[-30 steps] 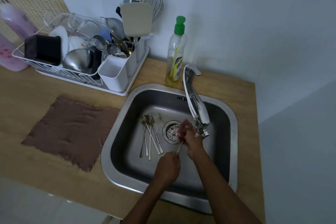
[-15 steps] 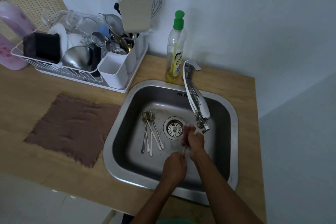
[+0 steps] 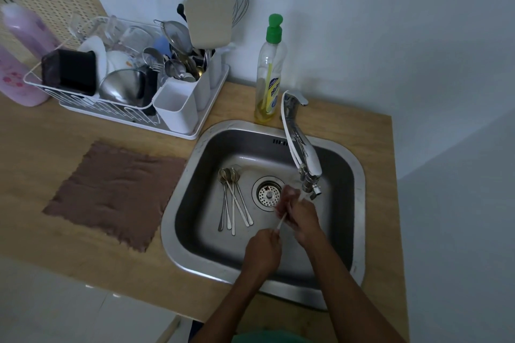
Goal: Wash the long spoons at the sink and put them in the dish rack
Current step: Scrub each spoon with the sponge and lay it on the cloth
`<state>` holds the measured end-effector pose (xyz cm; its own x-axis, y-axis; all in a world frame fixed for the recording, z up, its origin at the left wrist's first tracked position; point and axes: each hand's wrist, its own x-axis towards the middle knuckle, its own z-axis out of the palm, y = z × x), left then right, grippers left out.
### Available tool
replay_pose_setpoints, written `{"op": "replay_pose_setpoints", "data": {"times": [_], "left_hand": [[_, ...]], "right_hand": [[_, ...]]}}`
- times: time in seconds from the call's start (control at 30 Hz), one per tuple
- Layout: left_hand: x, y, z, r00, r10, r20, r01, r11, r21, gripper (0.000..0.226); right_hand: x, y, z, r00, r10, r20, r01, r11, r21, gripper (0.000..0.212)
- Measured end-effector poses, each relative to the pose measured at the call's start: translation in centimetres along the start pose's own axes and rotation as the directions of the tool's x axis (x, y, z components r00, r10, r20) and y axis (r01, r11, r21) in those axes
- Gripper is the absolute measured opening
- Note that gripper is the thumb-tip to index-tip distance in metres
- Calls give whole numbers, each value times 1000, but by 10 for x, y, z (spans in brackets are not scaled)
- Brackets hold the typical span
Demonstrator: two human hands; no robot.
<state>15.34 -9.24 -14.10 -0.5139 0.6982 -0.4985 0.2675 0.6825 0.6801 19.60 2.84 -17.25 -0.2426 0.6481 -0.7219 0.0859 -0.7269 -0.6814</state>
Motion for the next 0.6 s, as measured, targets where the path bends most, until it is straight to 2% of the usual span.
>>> {"op": "replay_pose_setpoints", "data": {"times": [0.03, 0.1, 0.23, 0.3, 0.37, 0.5, 0.6], "left_hand": [[0, -3, -2, 1000, 2, -7, -2, 1000, -5, 35], [0, -3, -4, 1000, 16, -16, -16, 1000, -16, 35], [1, 3, 1, 999, 49, -3, -49, 999, -10, 36], [-1, 3, 4, 999, 46, 8, -46, 999, -2, 36], [-1, 1, 2, 999, 32, 5, -32, 999, -7, 36], [2, -7, -9, 999, 4, 32, -4, 1000, -18, 40], [1, -6, -14, 997, 34, 70, -36, 999, 18, 43]], "right_hand": [[0, -3, -2, 997, 13, 73, -15, 1000, 22, 19], [1, -8, -3, 995, 14, 102, -17, 999, 32, 20], [-5, -9, 5, 992, -63, -108, 50, 991, -124, 21], [-7, -6, 6, 990, -47, -135, 33, 994, -108, 20], [-12, -4, 3, 997, -23, -71, 20, 999, -32, 24], [-19, -2, -6, 989, 44, 143, -46, 999, 11, 35], [-17, -5, -5, 993, 44, 114, -48, 998, 38, 34]]}}
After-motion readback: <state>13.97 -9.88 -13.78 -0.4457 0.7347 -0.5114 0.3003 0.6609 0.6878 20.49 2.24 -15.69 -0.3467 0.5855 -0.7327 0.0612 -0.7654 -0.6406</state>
